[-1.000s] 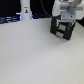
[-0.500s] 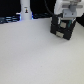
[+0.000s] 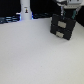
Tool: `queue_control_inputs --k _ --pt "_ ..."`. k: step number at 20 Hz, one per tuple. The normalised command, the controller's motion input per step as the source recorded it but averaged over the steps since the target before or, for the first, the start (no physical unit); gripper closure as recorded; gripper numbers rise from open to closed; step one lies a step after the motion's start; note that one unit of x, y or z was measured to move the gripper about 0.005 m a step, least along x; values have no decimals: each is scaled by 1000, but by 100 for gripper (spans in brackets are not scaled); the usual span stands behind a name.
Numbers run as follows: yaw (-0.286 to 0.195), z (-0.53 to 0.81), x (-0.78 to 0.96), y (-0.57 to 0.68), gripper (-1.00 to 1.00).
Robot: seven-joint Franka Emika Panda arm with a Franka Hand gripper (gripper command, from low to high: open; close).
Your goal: Open the kcup holder, insert the kcup into the holder, and close the kcup holder
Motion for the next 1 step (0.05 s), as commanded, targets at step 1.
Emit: queue_control_inputs --k 1 --pt "0 0 0 0 -100"
